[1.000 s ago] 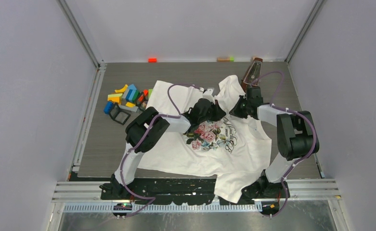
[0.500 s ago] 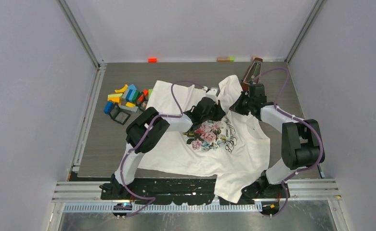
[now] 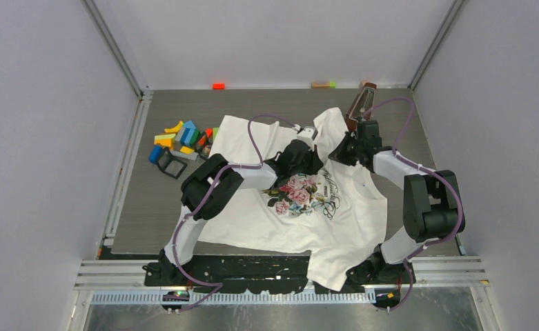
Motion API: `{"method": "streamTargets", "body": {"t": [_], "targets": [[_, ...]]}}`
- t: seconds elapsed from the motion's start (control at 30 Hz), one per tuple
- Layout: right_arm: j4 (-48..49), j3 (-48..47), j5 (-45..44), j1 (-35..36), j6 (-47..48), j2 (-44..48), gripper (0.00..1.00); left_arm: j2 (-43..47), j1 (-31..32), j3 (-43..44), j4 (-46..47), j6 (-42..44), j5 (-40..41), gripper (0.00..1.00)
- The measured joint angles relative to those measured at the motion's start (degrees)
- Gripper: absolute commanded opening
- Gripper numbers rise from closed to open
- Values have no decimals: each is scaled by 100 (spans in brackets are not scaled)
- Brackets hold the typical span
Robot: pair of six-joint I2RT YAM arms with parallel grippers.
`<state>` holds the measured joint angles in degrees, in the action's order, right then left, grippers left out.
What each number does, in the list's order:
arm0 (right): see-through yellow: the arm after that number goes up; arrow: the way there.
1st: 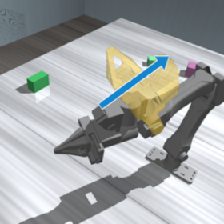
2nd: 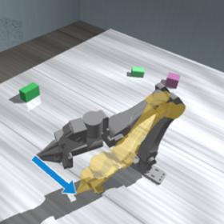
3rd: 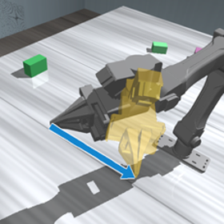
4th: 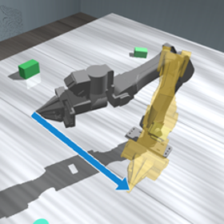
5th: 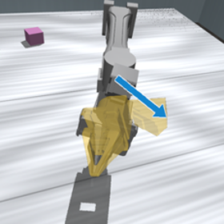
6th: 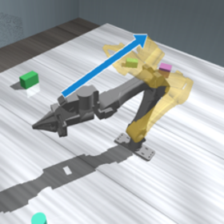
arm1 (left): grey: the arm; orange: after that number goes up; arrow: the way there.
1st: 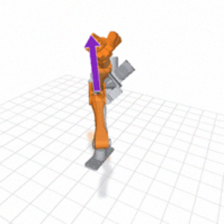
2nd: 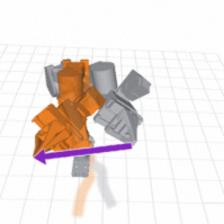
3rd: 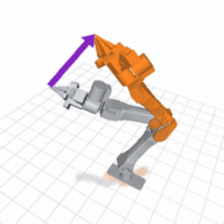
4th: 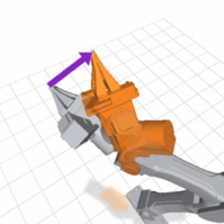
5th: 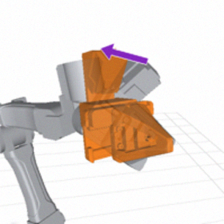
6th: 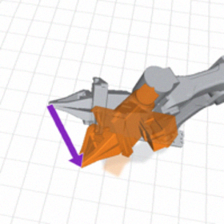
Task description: Pin the brooch onto the clothing
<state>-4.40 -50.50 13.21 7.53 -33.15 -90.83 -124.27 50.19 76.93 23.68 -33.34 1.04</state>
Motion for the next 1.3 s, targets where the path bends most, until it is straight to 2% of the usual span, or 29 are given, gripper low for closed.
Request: {"method": "streamTargets", "body": {"t": [1.3], "targets": [[243,4,-87,0,0,-673,0,-15,-2,-98,234,-275,-120,0]]}}
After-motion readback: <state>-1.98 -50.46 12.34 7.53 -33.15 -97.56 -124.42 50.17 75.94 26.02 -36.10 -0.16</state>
